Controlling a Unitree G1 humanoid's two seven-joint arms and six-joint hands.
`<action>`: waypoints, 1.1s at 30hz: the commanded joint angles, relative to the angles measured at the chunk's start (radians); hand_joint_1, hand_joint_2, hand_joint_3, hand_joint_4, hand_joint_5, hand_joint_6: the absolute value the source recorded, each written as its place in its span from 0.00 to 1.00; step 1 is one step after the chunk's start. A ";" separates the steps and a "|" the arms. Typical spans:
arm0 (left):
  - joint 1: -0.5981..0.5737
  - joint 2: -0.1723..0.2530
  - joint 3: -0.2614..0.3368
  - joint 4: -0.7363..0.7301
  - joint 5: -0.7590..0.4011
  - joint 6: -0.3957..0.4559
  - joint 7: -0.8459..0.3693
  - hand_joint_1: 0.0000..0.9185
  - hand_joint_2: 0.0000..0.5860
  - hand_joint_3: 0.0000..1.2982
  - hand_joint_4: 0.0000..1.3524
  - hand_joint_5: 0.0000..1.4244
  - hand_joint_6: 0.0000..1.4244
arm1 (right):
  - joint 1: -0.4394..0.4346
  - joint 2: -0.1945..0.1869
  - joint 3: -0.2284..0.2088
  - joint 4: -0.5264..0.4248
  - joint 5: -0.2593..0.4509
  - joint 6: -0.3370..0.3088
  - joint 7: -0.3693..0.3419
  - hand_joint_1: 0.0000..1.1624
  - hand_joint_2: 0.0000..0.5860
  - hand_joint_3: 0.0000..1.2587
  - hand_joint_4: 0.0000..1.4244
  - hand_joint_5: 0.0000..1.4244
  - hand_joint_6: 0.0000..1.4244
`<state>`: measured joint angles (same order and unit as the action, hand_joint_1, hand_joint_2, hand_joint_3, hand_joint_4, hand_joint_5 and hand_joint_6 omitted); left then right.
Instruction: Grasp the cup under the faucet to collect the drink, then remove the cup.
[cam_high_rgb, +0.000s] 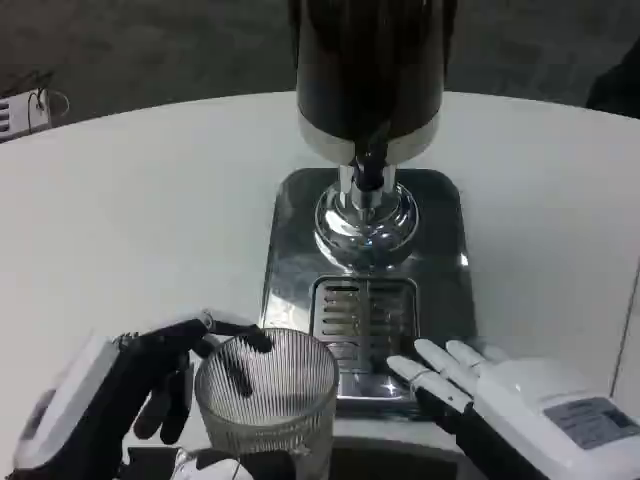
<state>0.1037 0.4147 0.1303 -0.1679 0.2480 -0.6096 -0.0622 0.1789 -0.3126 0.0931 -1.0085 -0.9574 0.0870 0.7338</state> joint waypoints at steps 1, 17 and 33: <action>-0.004 0.004 0.007 0.002 -0.011 -0.028 -0.003 0.54 0.00 0.76 0.78 0.90 1.00 | 0.007 0.007 0.002 0.001 -0.005 0.004 0.007 0.44 0.77 0.07 0.00 0.00 0.00; -0.004 0.002 0.009 0.003 -0.012 -0.028 -0.003 0.54 0.00 0.76 0.78 0.90 1.00 | 0.015 0.011 0.004 -0.003 -0.008 0.006 0.006 0.43 0.78 0.07 0.00 0.00 0.00; -0.119 -0.056 -0.034 0.107 0.075 -0.003 0.046 0.54 0.00 0.76 0.78 0.90 1.00 | 0.034 0.025 -0.014 -0.022 -0.016 0.011 0.005 0.42 0.78 0.07 0.00 0.00 0.00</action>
<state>0.0210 0.3769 0.1046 -0.0798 0.3001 -0.6076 -0.0542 0.2011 -0.2926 0.0845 -1.0139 -0.9687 0.0958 0.7338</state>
